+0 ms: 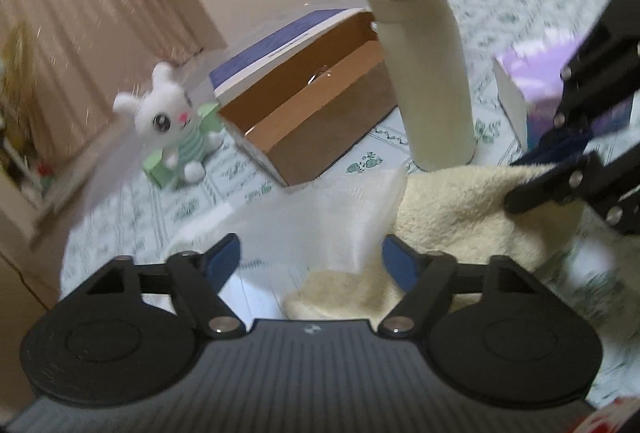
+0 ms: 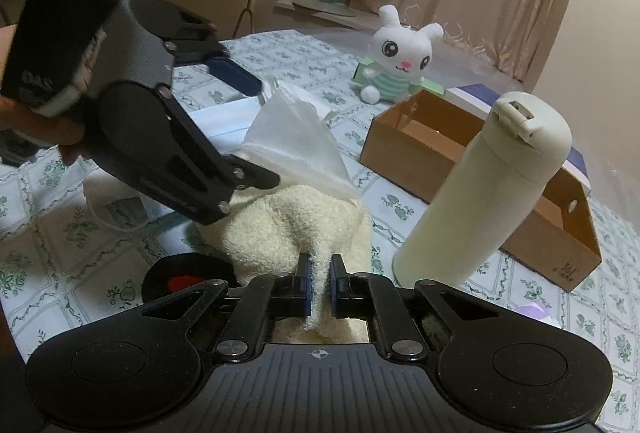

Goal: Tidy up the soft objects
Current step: 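Grasp the clear plastic bag with the left gripper while the right gripper holds the towel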

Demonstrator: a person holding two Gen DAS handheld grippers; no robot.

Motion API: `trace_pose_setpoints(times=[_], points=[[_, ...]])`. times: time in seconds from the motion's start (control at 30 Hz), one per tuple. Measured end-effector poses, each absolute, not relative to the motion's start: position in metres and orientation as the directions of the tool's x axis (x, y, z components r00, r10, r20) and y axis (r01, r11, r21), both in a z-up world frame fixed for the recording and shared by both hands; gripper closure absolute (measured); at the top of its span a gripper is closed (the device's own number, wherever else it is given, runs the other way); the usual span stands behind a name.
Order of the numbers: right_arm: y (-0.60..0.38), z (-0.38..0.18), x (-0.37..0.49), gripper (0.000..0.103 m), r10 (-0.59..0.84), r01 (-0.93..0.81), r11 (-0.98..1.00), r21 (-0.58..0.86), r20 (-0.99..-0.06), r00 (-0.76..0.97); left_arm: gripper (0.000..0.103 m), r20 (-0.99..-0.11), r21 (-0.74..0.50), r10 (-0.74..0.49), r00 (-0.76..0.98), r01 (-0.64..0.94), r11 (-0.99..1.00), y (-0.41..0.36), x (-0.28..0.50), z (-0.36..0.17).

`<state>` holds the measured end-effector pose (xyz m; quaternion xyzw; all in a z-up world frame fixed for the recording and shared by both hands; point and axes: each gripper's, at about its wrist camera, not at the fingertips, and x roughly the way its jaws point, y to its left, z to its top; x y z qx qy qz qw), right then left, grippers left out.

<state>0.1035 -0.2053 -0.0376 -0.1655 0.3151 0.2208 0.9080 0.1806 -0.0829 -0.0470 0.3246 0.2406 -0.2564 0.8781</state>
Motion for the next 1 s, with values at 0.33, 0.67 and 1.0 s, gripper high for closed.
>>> trace_pose_setpoints(times=[0.33,0.67,1.0], points=[[-0.208,-0.036,0.101,0.095,0.292,-0.492,0.857,-0.154,-0.642,0.709,0.097,-0.591,0.455,-0.288,0.753,0.607,0.651,-0.087,0.196,-0.042],[-0.221,-0.016,0.080,0.095,0.274,-0.454,0.878,-0.149,-0.621,0.734,0.102,-0.560,0.348,-0.323,0.762,0.571,0.743,-0.057,0.161,0.000],[-0.228,-0.025,0.042,0.095,0.249,-0.435,0.890,-0.135,-0.656,0.712,0.095,-0.635,0.329,-0.312,0.707,0.613,0.718,-0.057,0.097,-0.032]])
